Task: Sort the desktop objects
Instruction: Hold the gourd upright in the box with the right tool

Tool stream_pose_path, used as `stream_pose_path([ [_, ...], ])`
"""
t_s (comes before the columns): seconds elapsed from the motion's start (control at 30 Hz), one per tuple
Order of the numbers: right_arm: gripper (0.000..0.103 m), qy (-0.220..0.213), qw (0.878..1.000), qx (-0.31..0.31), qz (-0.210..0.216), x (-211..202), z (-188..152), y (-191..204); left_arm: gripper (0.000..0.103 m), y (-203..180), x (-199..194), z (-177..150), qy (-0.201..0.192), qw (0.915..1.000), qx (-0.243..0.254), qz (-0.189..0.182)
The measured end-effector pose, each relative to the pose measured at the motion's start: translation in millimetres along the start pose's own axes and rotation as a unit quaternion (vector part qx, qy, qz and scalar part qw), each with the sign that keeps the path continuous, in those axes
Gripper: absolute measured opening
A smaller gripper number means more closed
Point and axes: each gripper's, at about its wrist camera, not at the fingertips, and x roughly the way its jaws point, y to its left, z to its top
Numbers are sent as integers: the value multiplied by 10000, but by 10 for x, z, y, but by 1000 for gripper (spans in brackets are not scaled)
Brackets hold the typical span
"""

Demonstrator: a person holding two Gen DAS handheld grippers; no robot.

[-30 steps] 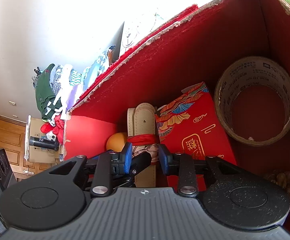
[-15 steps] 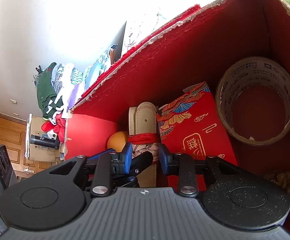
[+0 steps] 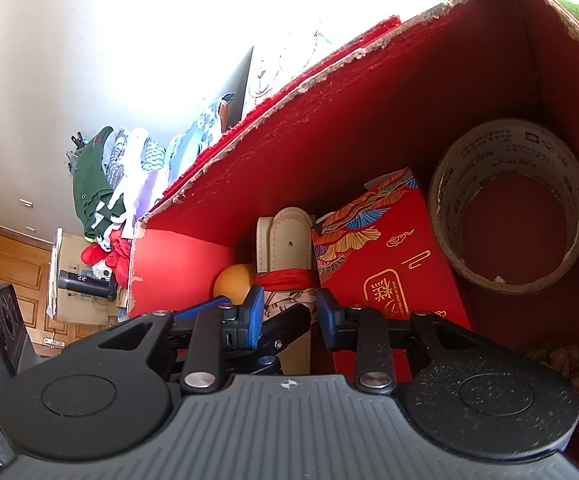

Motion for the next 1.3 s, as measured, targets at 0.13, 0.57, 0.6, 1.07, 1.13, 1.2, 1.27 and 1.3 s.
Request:
stream_pose_path([
  [0.13, 34, -54, 10000, 37, 3, -2, -3, -11, 85, 22, 23, 12, 6, 9998, -19, -218],
  [0.57, 39, 68, 9994, 307, -123, 27, 12, -52, 93, -54, 47, 13, -33, 9995, 221, -230],
  [0.6, 39, 52, 9994, 331, -128, 21, 7, -55, 93, -55, 45, 11, -31, 9995, 221, -240],
  [1.07, 39, -743, 9934, 81, -873, -307, -38, 28, 88, -42, 30, 17, -160, 9996, 159, -174],
  [1.13, 39, -799, 9924, 16, -934, -365, -22, 40, 88, -42, 27, 20, -173, 9996, 149, -153],
  [1.2, 39, -825, 9904, -164, -1093, -384, -39, 89, 87, -40, 24, 21, -182, 9996, 140, -136],
  [1.27, 39, -871, 9882, -284, -1231, -428, -58, 104, 86, -34, 20, 23, -193, 9997, 138, -97],
  [1.3, 39, -882, 9874, -319, -1276, -409, -71, 140, 86, -36, 20, 24, -195, 9997, 133, -74],
])
